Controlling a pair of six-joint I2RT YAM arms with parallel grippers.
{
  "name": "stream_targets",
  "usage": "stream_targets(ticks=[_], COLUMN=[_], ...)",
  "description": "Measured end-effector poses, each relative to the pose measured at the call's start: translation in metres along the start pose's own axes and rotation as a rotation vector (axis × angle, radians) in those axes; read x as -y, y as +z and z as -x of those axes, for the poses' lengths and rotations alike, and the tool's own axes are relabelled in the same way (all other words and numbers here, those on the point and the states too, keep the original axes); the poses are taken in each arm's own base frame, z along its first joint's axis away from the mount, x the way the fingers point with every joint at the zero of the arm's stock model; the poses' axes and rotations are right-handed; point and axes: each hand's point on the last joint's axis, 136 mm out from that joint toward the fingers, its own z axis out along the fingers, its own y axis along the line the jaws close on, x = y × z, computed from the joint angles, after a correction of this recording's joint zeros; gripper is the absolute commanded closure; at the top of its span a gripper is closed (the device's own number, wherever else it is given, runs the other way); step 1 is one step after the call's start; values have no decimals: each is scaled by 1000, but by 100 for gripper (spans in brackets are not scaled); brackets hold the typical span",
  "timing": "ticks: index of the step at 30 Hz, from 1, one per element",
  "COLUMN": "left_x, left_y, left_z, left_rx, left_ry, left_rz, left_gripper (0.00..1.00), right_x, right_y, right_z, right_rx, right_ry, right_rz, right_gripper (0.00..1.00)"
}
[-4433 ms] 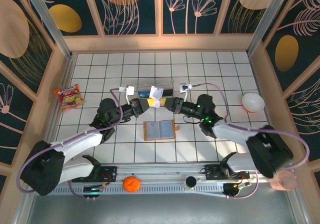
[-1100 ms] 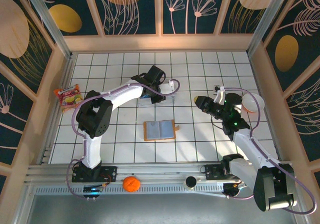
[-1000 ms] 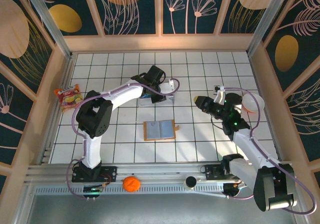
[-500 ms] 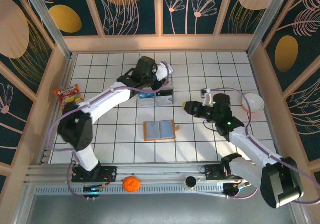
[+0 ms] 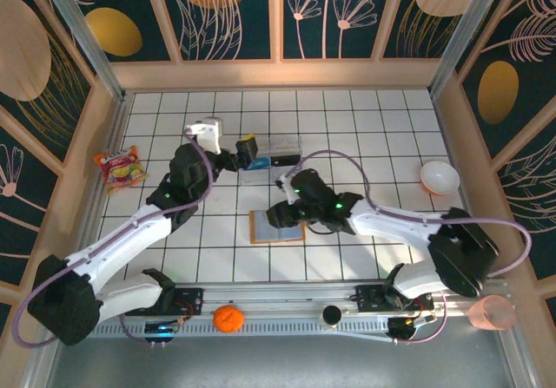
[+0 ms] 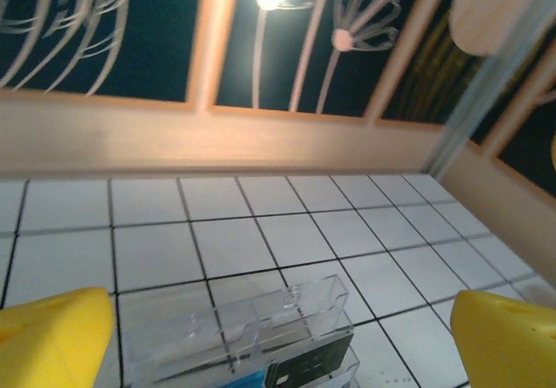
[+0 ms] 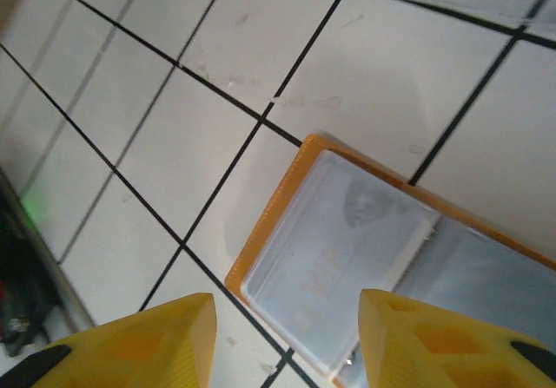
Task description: Take the credit cards out of the card holder
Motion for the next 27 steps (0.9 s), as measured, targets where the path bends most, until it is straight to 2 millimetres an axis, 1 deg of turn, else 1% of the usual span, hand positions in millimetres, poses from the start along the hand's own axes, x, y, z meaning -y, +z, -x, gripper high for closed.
stream_targets(ticks=[3, 5, 6, 8, 11, 13, 14, 17, 18, 19, 21, 25, 27], left_x=[-12, -19, -22, -27, -33, -39, -42, -58, -62, -65, -68, -64, -62], left_y=[-21, -33, -39, -45, -46, -44, -43, -44, -45, -45, -47, -47, -46], left_z=[-2, -4, -5, -8, -18, -31, -41, -75, -85, -93, -106, -116, -120], left_rx=[27, 42, 46, 39, -2, -43, -70, -159, -186, -207, -248, -290, -309], left_ry=[-95, -138, -158, -190, -227, -253, -267, -310, -323, -336, -356, -381, -387], left_rz=[32, 44, 51, 62, 81, 94, 102, 143, 154, 162, 170, 148, 135], left_gripper=[1, 1, 4, 9, 13, 13, 13, 15, 17, 18, 21, 28, 31], right_x=[-5, -5, -3, 2, 10, 13, 13, 12, 12, 12, 11, 14, 14], right_y=[25, 39, 44, 52, 56, 59, 60, 66, 68, 69, 69, 69, 69], right_z=[-8, -12, -14, -19, -25, -28, -29, -35, -37, -39, -37, -36, -35], right_rx=[-61, -95, -109, -130, -155, -170, -176, -196, -203, -205, -203, -195, -191], right_ry=[-59, -85, -99, -117, -144, -167, -178, -210, -219, -225, -233, -231, -228], right_rz=[-56, -95, -118, -161, -226, -258, -272, -300, -308, -319, -329, -347, -350], right_gripper=[55, 55, 56, 56, 56, 55, 55, 55, 56, 57, 65, 80, 85])
